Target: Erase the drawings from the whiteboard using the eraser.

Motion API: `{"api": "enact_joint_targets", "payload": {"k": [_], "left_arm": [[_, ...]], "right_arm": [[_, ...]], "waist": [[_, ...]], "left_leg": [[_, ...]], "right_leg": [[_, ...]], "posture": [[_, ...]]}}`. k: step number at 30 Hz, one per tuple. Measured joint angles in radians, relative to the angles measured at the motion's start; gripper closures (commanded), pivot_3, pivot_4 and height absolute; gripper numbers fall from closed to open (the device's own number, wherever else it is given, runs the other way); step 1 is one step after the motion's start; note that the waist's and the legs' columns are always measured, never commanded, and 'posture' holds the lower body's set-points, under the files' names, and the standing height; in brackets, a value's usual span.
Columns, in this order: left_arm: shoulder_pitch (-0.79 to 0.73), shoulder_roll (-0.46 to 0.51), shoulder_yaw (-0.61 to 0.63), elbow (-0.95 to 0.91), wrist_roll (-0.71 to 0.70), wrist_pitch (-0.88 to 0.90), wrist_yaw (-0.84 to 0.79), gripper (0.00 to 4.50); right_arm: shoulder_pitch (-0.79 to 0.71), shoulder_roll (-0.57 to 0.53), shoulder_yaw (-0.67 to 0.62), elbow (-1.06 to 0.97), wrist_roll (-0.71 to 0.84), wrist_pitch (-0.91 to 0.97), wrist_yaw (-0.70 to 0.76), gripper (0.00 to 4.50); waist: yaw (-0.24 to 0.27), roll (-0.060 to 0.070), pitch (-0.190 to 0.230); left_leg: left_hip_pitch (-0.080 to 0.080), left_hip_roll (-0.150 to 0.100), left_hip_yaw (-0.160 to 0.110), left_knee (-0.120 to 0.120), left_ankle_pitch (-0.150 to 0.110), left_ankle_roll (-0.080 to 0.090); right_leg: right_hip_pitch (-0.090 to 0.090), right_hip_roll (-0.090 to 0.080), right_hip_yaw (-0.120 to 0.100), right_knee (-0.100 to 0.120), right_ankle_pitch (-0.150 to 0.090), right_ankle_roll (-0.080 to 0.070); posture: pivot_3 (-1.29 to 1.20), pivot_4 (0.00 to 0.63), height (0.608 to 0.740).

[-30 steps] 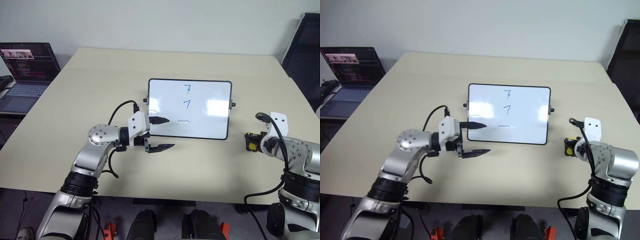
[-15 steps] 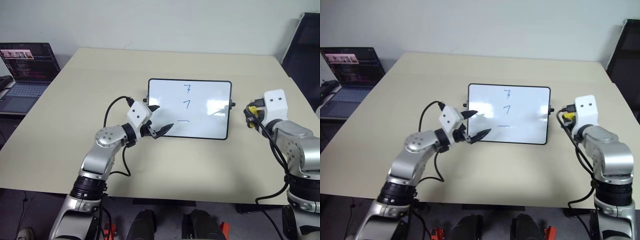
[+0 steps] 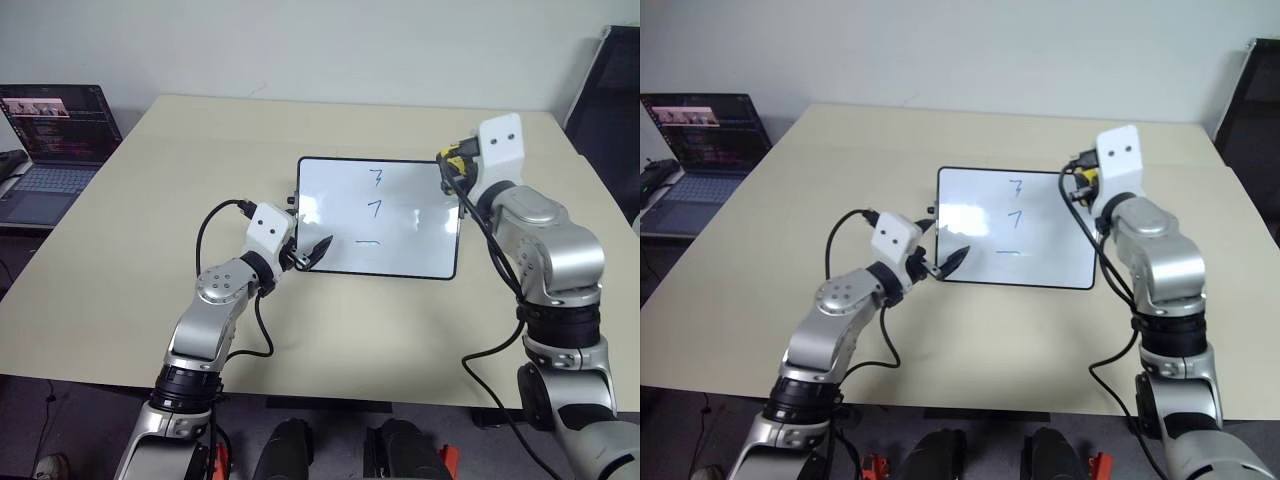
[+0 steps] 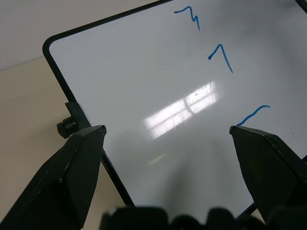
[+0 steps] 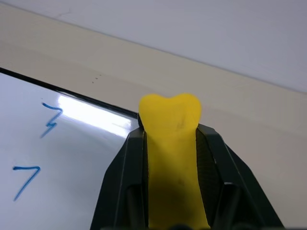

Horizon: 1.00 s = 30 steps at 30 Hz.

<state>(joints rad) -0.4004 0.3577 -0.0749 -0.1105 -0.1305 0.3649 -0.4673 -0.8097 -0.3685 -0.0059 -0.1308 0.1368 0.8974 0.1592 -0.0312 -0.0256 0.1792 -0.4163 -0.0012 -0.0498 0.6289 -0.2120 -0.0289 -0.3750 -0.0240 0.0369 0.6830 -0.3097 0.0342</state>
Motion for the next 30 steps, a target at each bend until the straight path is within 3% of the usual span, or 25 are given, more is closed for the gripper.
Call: {"api": "enact_joint_targets", "payload": {"k": [17,30], "left_arm": [[-0.002,-0.080,-0.010,-0.005,-0.001,0.027,0.048,0.00],[-0.032,-0.070,0.000,-0.002,0.001,0.032,0.064,0.00]], "right_arm": [[-0.071,0.049,0.080,0.190,-0.057,-0.190,0.076,3.51],[-0.107,0.065,0.139,0.260,-0.086,-0.236,0.144,3.51]], "waist": [[0.000,0.000,0.000],[0.000,0.000,0.000]], "left_leg": [[0.000,0.000,0.000,0.000,0.000,0.000],[0.000,0.000,0.000,0.000,0.000,0.000]], "right_leg": [[0.000,0.000,0.000,0.000,0.000,0.000],[0.000,0.000,0.000,0.000,0.000,0.000]], "posture": [[0.00,0.150,0.740],[0.00,0.150,0.740]]}}
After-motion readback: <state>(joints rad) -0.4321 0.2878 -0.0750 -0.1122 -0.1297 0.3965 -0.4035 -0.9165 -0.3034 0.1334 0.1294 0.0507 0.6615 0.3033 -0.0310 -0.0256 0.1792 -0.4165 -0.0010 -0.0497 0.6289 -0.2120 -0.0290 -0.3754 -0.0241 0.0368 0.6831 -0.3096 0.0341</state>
